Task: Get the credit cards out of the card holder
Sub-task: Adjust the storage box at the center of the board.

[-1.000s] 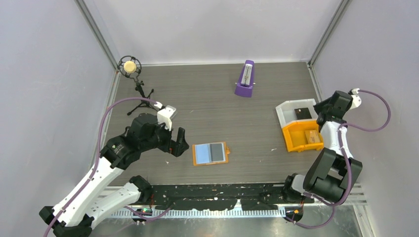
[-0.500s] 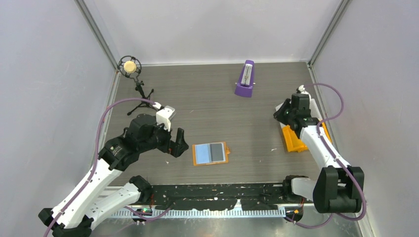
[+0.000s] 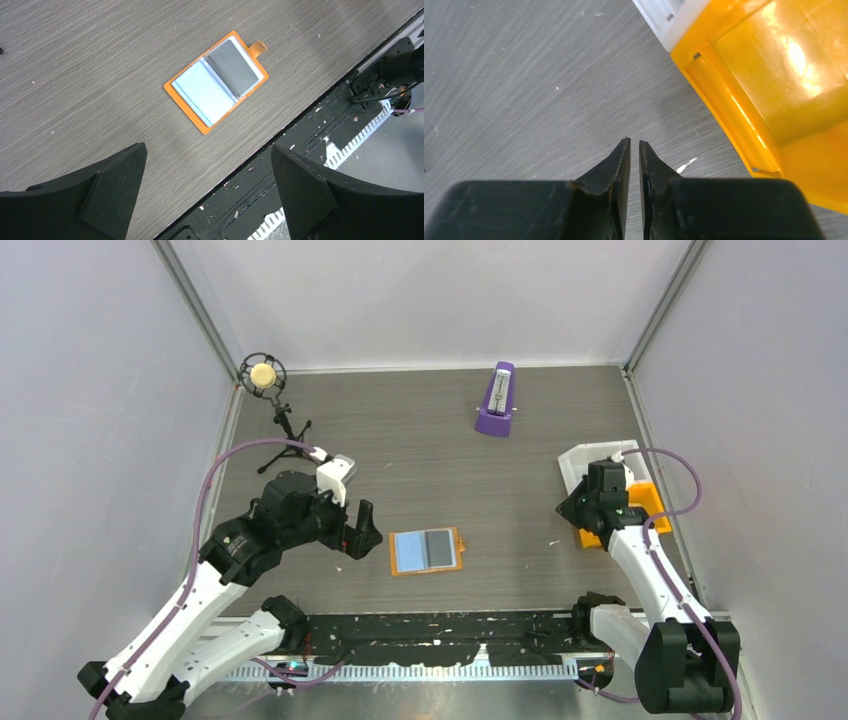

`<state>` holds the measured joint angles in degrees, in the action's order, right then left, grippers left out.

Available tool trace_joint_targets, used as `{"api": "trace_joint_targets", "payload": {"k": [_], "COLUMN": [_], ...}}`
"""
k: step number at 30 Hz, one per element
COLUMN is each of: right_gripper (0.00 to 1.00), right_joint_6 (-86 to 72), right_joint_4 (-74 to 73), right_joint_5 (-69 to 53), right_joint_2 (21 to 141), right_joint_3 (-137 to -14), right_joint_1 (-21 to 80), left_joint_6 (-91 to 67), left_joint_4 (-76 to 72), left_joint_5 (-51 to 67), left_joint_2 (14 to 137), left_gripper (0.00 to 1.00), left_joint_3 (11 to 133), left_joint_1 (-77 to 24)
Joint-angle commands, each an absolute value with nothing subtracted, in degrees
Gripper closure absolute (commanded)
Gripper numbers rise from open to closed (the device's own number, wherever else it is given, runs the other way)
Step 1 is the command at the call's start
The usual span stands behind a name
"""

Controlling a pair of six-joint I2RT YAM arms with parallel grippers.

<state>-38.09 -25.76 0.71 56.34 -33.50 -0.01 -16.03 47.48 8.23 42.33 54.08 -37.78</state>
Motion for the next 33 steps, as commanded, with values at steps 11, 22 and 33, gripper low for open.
{"api": "trace_joint_targets", "payload": {"k": [11, 22, 33], "right_gripper": [0.81, 0.81, 0.81], "right_joint_6": [-44.98, -46.05, -44.72], "right_joint_4": [-28.61, -31.81, -34.12], "right_joint_5": [10.53, 16.84, 17.52], "right_joint_2": [56.56, 56.36, 54.18], "right_joint_3": [-28.85, -29.17, -26.01], "right_joint_1": [0.0, 0.0, -8.36], "left_joint_6": [-15.69, -15.48, -15.47], "left_joint_4": [46.24, 46.32, 46.32], "left_joint_5": [9.54, 8.92, 8.59], "left_joint_2": [40.66, 39.84, 39.29], "left_gripper": [0.0, 0.0, 0.0], "left_joint_3": [53.56, 53.61, 53.55], "left_joint_1": [-38.24, -39.08, -40.49]}}
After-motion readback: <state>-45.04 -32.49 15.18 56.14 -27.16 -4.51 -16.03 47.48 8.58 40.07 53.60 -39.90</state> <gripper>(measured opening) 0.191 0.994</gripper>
